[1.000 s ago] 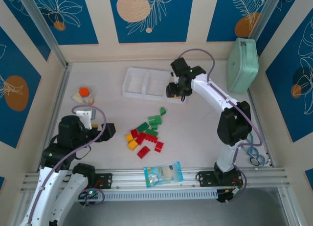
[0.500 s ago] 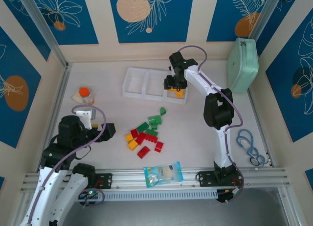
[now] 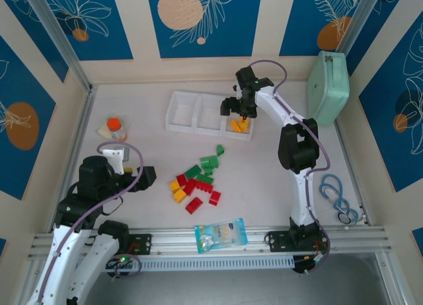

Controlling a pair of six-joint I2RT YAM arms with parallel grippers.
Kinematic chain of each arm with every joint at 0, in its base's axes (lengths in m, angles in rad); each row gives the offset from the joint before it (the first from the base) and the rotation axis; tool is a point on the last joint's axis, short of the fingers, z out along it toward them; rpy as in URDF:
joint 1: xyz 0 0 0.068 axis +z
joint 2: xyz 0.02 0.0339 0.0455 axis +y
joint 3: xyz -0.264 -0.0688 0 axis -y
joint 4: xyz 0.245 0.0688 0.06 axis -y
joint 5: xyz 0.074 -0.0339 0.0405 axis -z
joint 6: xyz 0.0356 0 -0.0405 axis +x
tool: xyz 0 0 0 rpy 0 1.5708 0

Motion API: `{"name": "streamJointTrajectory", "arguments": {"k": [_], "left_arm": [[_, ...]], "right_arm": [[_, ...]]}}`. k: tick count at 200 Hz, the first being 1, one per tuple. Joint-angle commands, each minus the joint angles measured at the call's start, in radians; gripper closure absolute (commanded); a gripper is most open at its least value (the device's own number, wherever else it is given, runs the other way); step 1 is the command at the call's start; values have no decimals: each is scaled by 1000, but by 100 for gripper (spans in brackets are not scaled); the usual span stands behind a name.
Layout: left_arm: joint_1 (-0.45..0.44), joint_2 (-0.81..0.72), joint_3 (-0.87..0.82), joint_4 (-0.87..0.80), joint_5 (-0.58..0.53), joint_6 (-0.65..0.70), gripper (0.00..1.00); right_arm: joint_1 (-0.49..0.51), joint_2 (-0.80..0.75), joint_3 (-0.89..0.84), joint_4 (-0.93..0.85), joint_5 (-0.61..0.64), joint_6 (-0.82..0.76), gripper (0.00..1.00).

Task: Sort the legos into containers by color
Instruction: Place the lego in the container, then pick up the lego from the center of the table.

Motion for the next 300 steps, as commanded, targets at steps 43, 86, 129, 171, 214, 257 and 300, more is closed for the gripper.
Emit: {"name": "streamJointTrajectory", "arguments": {"k": [43,86,129,171,214,257,300], "left_arm": [[-6,-17,-12,22,7,10,0],[-6,-13,-12,22,6,7,0],[-6,-11,-11,22,8,7,0],[-6,-11,-12,24,13,9,0],[-6,-14,-12,24,18,9,0],[-6,-20,-13,25,20,10,0],[-6,-20,-14,28,26,12,0]], "right_arm": [[24,-185,-123,-38,-67,-9,1],[88,-376,-354,-1,-95,20,1],[192,-466,-539,6,-67,95,1],[265,-405,-558,7,-2,154,1],[259,-261,-457,-20,65,245,8],[257,-137,-343,-19,111,275,12],[266,-51,-247,-53,175,253,17]]}}
